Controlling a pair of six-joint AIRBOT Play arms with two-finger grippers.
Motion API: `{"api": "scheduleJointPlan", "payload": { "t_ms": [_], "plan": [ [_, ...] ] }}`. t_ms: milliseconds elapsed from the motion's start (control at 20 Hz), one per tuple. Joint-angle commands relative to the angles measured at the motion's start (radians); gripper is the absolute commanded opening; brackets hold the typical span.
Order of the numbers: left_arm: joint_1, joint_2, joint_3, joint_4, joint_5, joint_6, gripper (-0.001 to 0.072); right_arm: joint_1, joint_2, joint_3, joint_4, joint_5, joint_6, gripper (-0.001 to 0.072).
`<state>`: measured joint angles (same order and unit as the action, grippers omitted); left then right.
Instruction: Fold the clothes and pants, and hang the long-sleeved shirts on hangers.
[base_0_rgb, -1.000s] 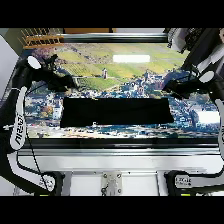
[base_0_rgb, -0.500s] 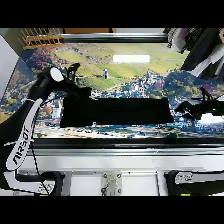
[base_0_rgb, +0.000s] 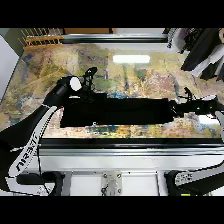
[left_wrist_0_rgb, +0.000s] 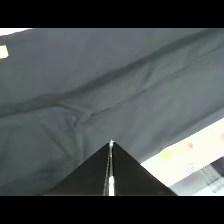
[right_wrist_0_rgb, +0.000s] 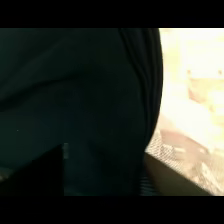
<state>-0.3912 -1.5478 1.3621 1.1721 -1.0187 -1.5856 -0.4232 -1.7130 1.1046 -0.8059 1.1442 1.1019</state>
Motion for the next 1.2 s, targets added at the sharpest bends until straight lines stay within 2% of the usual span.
{"api": "scheduleJointPlan", "payload": {
  "t_ms": [0, 100, 250, 450, 550, 750, 950, 1150],
  "plan": [
    [-0.016, 0.000, -0.002, -0.024, 0.060, -0.012, 0.0007, 0.050, -0.008, 0.000, 0.025, -0.018, -0.007, 0.0189],
    [-0.018, -0.006, -0.002, -0.024, 0.070, -0.012, 0.0007, 0.046, 0.008, 0.002, 0.019, -0.006, -0.006, 0.0012],
    [-0.018, -0.046, 0.000, -0.052, 0.074, -0.011, 0.0007, 0.024, 0.084, 0.059, -0.097, 0.050, 0.073, 0.0010],
    [-0.044, -0.190, 0.106, -0.182, 0.066, 0.036, 0.0007, 0.055, 0.172, 0.261, -0.283, 0.259, 0.187, 0.0010],
    [-0.079, -0.273, 0.193, -0.231, 0.059, 0.056, 0.0007, 0.101, 0.206, 0.367, -0.302, 0.338, 0.215, 0.0010],
    [-0.150, -0.432, 0.351, -0.232, 0.015, 0.056, 0.0007, 0.221, 0.240, 0.547, -0.302, 0.426, 0.305, 0.0010],
    [-0.191, -0.563, 0.494, -0.231, -0.078, 0.056, 0.0007, 0.341, 0.240, 0.674, -0.302, 0.462, 0.341, 0.0010],
    [-0.197, -0.619, 0.557, -0.231, -0.110, 0.051, 0.0007, 0.423, 0.240, 0.720, -0.302, 0.462, 0.366, 0.0010]
  ]
}}
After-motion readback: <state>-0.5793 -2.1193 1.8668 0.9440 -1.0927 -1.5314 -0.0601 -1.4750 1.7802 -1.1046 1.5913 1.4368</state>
